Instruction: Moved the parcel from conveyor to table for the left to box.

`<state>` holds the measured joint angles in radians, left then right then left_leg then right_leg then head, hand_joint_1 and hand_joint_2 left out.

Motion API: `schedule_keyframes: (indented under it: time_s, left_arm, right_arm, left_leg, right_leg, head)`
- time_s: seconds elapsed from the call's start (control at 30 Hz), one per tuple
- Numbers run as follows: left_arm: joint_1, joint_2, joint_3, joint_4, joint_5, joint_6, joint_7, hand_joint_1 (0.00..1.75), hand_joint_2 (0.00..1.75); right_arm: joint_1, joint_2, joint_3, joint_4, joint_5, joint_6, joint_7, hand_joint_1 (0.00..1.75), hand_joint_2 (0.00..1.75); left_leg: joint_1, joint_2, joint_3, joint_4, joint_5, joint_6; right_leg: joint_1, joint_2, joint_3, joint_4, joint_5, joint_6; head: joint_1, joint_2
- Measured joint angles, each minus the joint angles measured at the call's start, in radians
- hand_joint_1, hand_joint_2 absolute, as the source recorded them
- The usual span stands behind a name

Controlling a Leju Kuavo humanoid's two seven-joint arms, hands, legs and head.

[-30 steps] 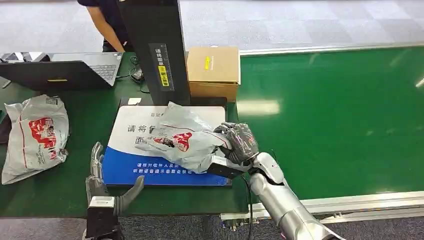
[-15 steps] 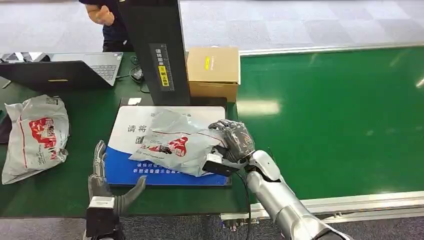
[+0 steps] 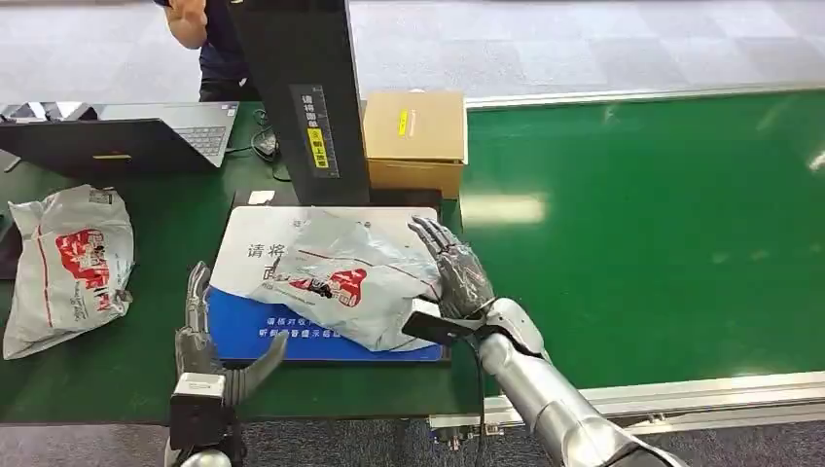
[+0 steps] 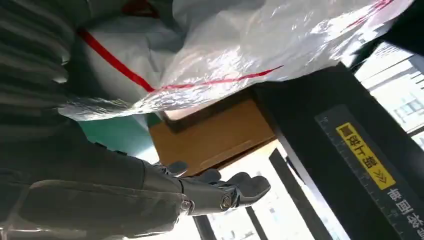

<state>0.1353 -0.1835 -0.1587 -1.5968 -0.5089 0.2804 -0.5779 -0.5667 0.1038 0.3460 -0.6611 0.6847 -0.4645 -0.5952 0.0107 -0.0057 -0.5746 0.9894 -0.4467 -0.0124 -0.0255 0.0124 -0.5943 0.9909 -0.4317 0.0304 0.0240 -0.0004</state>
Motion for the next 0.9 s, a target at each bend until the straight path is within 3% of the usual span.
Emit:
schedule_keyframes:
  time_s: [0.1,0.13,0.4,0.73,0.77,0.9]
  left_arm:
    - [-0.005,0.000,0.000,0.006,0.000,0.005,0.000,0.00,1.75]
    - [-0.005,0.000,0.000,0.007,0.000,0.008,0.000,0.00,1.75]
    - [-0.003,0.000,0.002,0.007,-0.003,0.007,0.016,0.00,1.75]
    - [0.006,0.000,0.011,0.005,-0.012,0.019,0.018,0.00,1.75]
    - [0.006,0.000,0.012,0.005,-0.013,0.019,0.018,0.00,1.75]
    - [0.006,0.000,0.016,0.003,-0.021,0.019,0.019,0.00,1.75]
  right_arm:
    - [0.033,0.000,-0.002,-0.048,-0.071,0.046,-0.037,0.00,1.75]
    - [0.046,0.000,-0.002,-0.065,-0.084,0.057,-0.043,0.00,0.00]
    - [0.160,0.000,-0.002,-0.275,-0.164,0.128,-0.040,0.00,0.00]
    - [0.218,0.005,-0.020,-0.438,-0.178,0.138,-0.029,0.00,0.00]
    - [0.223,0.006,-0.024,-0.450,-0.180,0.138,-0.029,0.00,1.75]
    - [0.248,0.010,-0.049,-0.502,-0.180,0.138,-0.029,0.00,1.75]
  left_leg:
    - [0.000,0.000,0.000,0.000,0.000,0.000]
    - [0.000,0.000,0.000,0.000,0.000,0.000]
    - [0.000,0.000,0.000,0.000,0.000,0.000]
    - [0.000,0.000,0.000,0.000,0.000,0.000]
    - [0.000,0.000,0.000,0.000,0.000,0.000]
    - [0.000,0.000,0.000,0.000,0.000,0.000]
  right_leg:
    - [0.000,0.000,0.000,0.000,0.000,0.000]
    - [0.000,0.000,0.000,0.000,0.000,0.000]
    - [0.000,0.000,0.000,0.000,0.000,0.000]
    - [0.000,0.000,0.000,0.000,0.000,0.000]
    - [0.000,0.000,0.000,0.000,0.000,0.000]
    - [0.000,0.000,0.000,0.000,0.000,0.000]
  head:
    - [0.000,0.000]
    - [0.000,0.000]
    - [0.000,0.000]
    - [0.000,0.000]
    - [0.000,0.000]
    - [0.000,0.000]
